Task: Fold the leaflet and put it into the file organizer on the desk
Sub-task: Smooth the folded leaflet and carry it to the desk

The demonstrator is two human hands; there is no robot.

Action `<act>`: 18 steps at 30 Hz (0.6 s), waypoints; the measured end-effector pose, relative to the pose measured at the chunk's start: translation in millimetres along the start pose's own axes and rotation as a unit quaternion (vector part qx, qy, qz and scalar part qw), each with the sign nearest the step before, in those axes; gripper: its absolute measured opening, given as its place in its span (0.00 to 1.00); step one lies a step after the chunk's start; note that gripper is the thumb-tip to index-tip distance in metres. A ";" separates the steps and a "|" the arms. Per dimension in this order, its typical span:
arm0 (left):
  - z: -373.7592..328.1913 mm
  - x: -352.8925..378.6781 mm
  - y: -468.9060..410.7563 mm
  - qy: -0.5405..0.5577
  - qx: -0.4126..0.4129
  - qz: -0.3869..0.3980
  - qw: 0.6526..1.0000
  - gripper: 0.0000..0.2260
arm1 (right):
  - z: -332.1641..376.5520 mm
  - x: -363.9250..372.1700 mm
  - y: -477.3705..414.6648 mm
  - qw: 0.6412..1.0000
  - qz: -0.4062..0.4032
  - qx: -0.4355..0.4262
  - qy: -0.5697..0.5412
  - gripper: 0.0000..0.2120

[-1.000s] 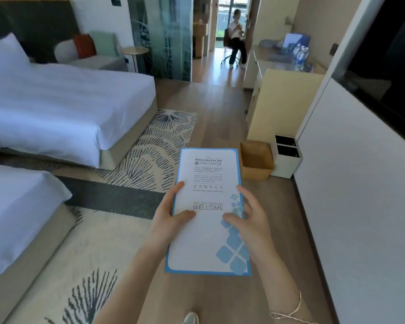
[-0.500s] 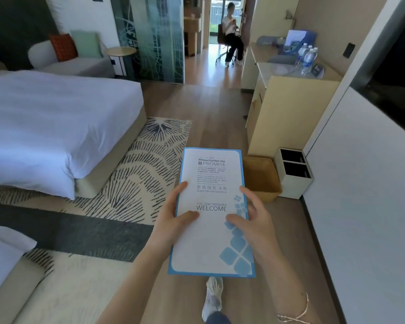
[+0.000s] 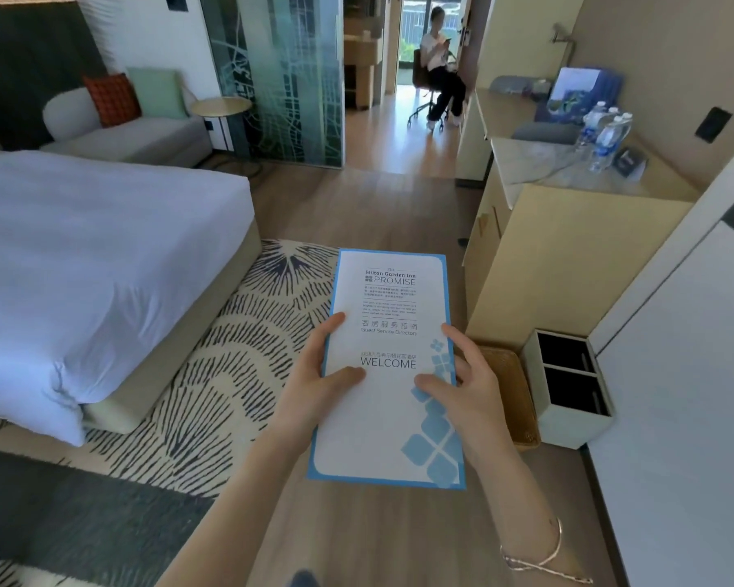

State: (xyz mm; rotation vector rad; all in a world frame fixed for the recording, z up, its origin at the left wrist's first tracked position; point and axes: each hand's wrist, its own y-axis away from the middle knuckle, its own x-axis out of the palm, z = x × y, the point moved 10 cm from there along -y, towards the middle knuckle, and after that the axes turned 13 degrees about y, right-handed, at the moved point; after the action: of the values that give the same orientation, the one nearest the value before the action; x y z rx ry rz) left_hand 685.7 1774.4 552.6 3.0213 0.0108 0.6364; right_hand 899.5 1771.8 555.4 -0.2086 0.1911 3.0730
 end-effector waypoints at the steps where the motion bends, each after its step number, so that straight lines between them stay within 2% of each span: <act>1: 3.5 -1.6 -21.2 0.003 -0.003 -0.003 1.000 0.29 | -1.9 1.2 -22.4 1.000 0.001 0.003 0.001 0.33; 9: 23.3 -29.8 -233.6 0.023 -0.016 -0.008 1.000 0.29 | -10.6 33.5 -229.7 1.000 -0.001 0.012 0.014 0.33; 18: -22.9 -1.3 -504.7 -0.003 -0.019 0.073 0.997 0.30 | 54.3 30.7 -470.1 0.998 -0.059 -0.001 0.007 0.32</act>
State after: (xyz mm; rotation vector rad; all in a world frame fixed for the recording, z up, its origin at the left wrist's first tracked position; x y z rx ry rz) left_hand 677.4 2279.5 545.7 3.0082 -0.2201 0.6298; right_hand 892.0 2245.9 548.3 -0.2323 0.1684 2.9547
